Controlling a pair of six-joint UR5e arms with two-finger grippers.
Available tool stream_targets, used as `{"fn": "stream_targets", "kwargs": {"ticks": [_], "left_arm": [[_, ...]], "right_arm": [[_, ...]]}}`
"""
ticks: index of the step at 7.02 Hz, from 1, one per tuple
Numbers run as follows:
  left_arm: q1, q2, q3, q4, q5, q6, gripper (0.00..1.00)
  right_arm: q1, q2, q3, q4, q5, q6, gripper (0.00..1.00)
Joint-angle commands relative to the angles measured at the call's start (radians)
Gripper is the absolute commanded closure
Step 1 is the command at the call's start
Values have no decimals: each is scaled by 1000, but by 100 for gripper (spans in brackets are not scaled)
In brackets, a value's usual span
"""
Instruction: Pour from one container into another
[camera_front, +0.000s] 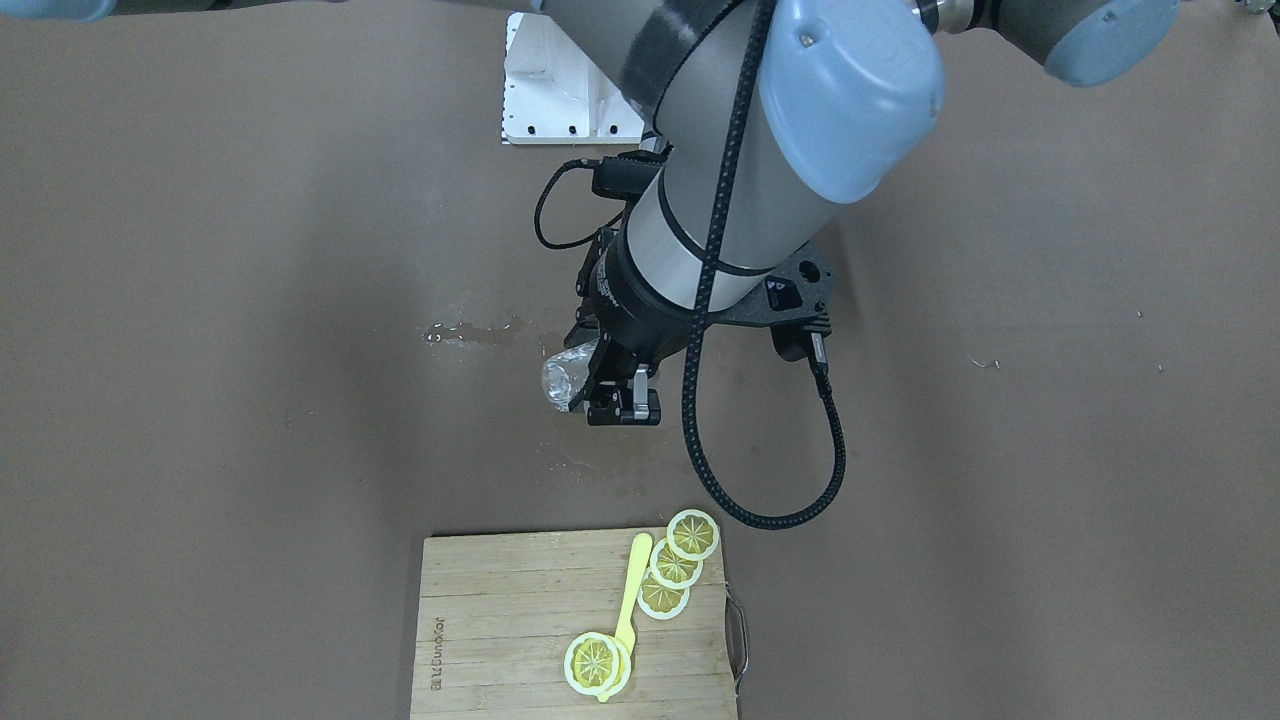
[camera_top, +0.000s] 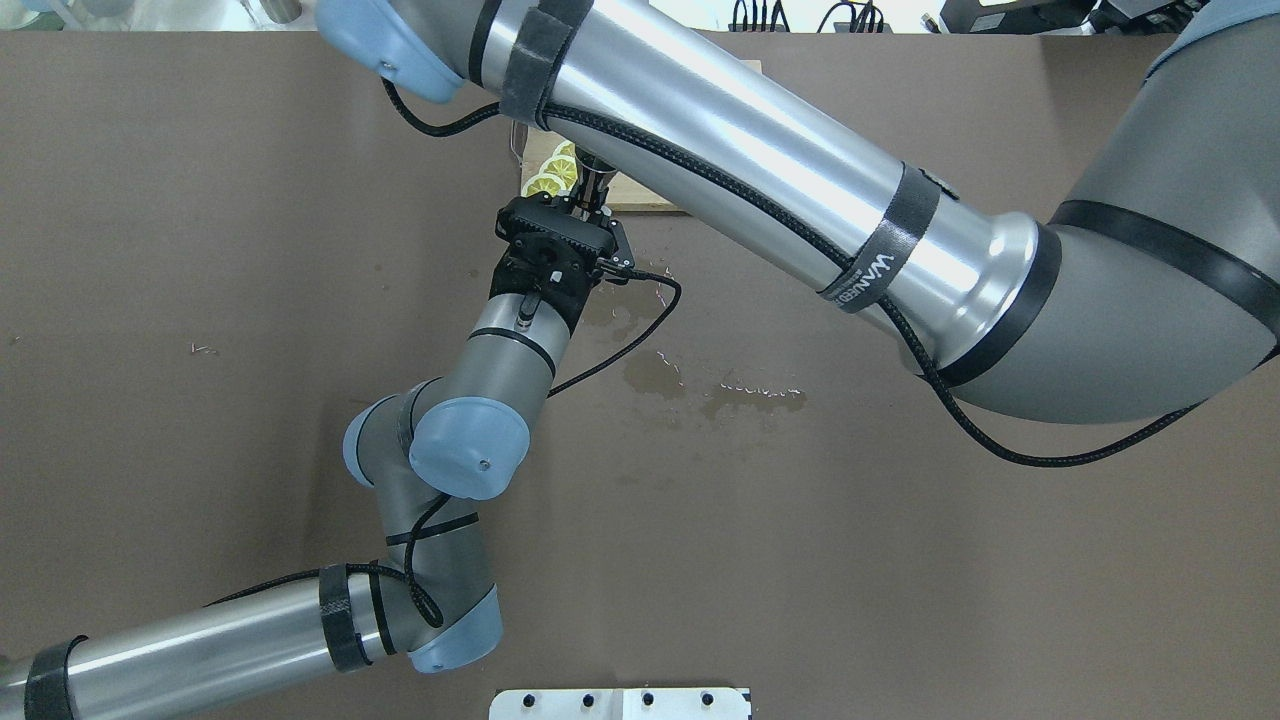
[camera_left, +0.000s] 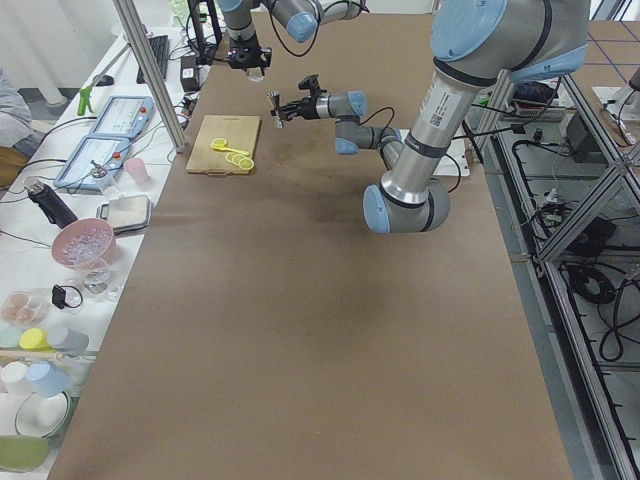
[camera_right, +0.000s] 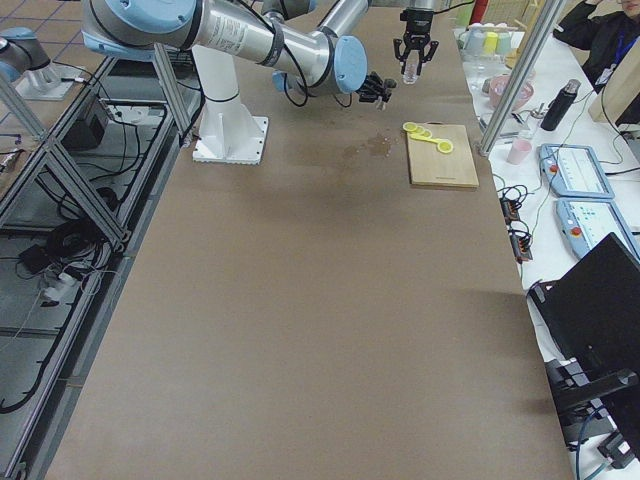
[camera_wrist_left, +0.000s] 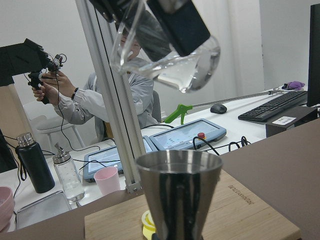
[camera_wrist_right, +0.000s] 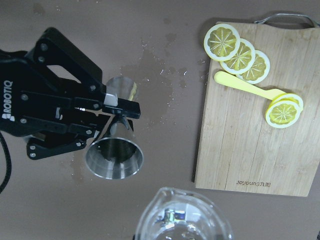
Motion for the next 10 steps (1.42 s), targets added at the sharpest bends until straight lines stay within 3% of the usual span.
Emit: {"fn": "stream_targets", "kwargs": {"ticks": [1, 3, 7, 8, 10], "left_arm": [[0, -1, 0, 0, 0, 0, 100], [0, -1, 0, 0, 0, 0, 100], [-2, 15, -5, -2, 0, 2, 100], [-5, 19, -8, -32, -2, 27, 100], [-21, 71, -14, -215, -49, 183, 100]], "right_arm": [[48, -77, 127, 50, 73, 26, 100], [107, -195, 276, 86, 162, 27, 100], [199, -552, 616, 259, 341, 118, 100], [202, -646, 692, 346, 366, 215, 100], [229, -835, 818, 500, 448, 349, 100]]}}
